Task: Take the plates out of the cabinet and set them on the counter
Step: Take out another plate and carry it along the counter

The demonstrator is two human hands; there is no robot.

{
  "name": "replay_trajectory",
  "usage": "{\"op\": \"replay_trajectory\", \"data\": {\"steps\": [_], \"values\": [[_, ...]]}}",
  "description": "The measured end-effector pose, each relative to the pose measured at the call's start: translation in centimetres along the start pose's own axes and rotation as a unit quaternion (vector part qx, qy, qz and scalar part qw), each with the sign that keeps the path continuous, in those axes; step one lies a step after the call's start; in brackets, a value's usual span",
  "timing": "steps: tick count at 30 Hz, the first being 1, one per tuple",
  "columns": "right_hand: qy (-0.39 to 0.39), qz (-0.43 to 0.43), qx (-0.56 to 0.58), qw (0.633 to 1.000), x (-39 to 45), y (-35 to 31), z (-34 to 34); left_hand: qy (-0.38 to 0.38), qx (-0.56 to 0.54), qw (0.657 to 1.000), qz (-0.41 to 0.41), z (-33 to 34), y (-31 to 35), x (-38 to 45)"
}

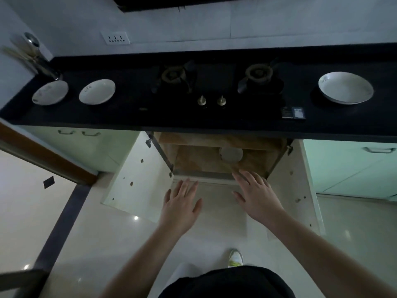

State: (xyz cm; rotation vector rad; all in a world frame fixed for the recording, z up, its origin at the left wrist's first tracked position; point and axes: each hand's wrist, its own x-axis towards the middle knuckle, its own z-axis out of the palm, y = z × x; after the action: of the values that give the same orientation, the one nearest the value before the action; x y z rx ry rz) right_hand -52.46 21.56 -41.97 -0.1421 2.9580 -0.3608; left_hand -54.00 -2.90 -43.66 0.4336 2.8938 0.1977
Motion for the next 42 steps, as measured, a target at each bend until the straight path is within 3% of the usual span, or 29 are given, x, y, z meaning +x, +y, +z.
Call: {"op": "replay_trajectory", "data": {"steps": [7, 21, 32, 37, 42], "values": [[-0.009, 0.046, 0.010, 0.999, 3.1, -1.4, 0.9, -0.047, -0.011, 0.998, 0.038, 0.6, -2.6, 2.8], [-0.003, 0.113, 0.019, 0.993, 8.5, -3.8, 2.5, -0.056, -0.025, 0.994, 0.089, 1.3, -8.7, 11.5], [-0.058, 0.036, 0.027, 0.997, 17.4, 1.8, 4.7, -0.036, 0.002, 0.994, 0.100, 2.5, -7.5, 20.0], [-0.087, 0.003, 0.005, 0.996, 21.1, 4.8, 8.8, -0.035, -0.007, 0.996, 0.083, 7.0, -7.4, 23.0], [-0.076, 0.021, 0.010, 0.997, 24.1, 6.3, 14.5, -0.098, 0.000, 0.992, 0.083, 13.4, -8.6, 26.1]]}}
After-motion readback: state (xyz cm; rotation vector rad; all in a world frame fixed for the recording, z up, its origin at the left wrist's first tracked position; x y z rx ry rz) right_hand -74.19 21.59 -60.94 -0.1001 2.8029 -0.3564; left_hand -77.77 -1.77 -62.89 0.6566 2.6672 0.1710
